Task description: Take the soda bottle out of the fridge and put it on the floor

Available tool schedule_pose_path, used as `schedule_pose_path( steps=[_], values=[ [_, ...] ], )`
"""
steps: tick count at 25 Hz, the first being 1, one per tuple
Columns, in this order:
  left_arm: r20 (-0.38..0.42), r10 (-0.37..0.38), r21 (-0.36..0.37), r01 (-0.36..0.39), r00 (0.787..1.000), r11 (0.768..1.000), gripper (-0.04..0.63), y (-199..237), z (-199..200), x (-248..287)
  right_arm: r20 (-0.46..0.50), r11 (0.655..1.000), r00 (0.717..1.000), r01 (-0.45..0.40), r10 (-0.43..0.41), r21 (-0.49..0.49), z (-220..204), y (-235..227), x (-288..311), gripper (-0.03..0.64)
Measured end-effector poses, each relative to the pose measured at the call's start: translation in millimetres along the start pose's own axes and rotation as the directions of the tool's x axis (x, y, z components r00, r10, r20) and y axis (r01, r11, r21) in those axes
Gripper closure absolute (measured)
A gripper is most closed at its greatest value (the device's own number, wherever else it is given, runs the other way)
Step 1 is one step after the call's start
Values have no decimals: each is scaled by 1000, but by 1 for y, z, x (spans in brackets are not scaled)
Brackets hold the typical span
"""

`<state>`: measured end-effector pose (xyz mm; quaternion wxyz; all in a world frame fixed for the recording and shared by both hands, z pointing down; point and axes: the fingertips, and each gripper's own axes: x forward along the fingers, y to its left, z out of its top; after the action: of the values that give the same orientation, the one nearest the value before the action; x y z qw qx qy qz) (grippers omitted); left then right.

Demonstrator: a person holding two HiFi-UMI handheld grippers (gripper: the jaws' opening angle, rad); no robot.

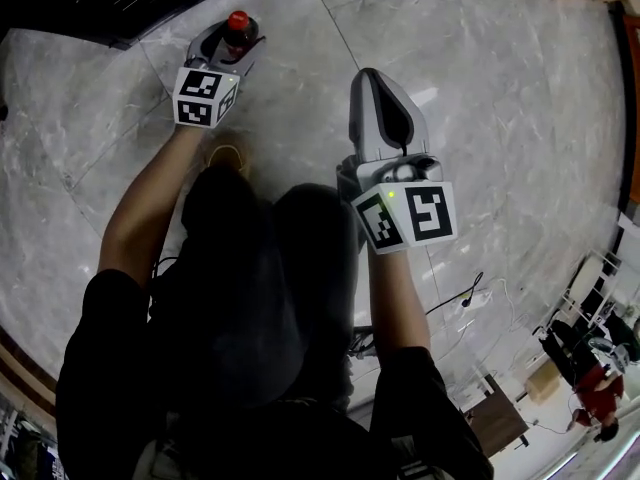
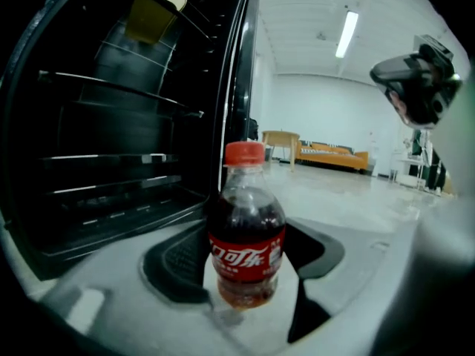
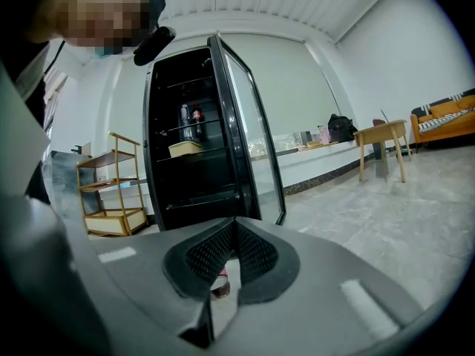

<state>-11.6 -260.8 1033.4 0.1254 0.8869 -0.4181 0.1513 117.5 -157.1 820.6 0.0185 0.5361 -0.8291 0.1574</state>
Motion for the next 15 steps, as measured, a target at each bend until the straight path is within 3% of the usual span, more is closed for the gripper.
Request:
schedule_pose_path(
  steps=[15],
  values=[
    [-5, 3, 44, -3, 1000, 999, 296, 2, -30, 11, -38, 1000, 999, -7, 7, -12, -19, 2, 0, 617]
  ],
)
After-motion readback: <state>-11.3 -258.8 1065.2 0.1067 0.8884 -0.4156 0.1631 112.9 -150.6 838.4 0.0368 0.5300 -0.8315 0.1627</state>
